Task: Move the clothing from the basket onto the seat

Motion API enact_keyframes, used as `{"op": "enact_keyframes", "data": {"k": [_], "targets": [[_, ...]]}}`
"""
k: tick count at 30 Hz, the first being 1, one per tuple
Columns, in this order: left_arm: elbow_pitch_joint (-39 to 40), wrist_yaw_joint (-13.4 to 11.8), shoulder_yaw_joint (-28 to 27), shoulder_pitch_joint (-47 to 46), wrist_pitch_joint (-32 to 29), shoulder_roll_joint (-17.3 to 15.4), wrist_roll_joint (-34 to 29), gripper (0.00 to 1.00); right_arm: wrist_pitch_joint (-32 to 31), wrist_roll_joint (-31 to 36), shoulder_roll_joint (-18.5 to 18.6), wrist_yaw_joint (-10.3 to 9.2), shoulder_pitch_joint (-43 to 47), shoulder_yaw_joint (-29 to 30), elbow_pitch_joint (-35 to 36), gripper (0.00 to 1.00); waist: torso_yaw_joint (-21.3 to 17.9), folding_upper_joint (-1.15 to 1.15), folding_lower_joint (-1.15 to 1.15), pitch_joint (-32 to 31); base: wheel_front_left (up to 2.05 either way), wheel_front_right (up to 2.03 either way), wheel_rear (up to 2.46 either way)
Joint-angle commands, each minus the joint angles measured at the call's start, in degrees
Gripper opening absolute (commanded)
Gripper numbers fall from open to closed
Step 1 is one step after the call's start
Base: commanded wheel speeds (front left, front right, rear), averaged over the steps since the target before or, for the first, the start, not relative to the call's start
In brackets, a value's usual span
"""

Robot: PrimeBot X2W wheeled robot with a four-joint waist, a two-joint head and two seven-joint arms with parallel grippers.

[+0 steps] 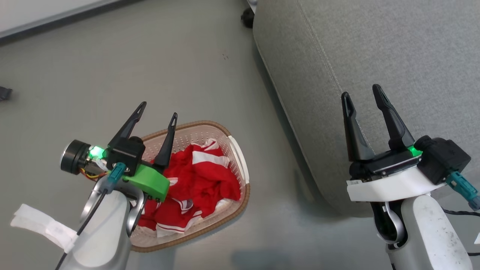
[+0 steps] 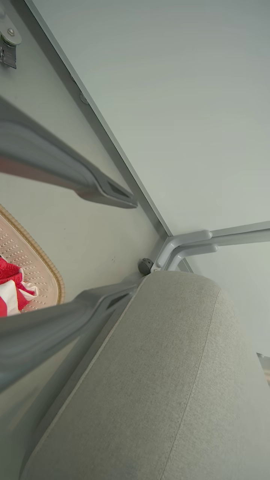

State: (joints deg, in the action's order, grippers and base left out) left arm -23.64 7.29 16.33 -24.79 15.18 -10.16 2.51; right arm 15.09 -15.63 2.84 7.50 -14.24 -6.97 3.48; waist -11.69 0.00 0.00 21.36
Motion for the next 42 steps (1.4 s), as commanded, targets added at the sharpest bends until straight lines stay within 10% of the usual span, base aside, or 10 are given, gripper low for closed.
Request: {"op": "enact_keyframes", "data": {"k": [1, 21, 42], "targets": [[-1.17, 0.21, 0.69, -2.13, -0.04, -1.24, -0.26, 1.00, 0.12, -0.47, 0.09, -0.02, -1.10, -0.12, 0.76, 1.00, -6.21, 0.00, 0.00, 7.70, 0.00, 0.00, 0.00], [-18.90, 0.22, 17.78, -17.86, -0.03, -8.50, 6.04, 1.00, 0.12, -1.73, 0.08, -0.02, -4.51, -0.80, 7.25, 1.00, -9.18, 0.00, 0.00, 22.71, 0.00, 0.00, 0.00], [-36.58, 0.22, 32.08, -28.33, -0.04, -7.37, 18.70, 1.00, 0.12, -1.48, 0.10, -0.02, -6.37, -2.07, 9.67, 1.00, -8.37, 0.00, 0.00, 31.14, 0.00, 0.00, 0.00]]}}
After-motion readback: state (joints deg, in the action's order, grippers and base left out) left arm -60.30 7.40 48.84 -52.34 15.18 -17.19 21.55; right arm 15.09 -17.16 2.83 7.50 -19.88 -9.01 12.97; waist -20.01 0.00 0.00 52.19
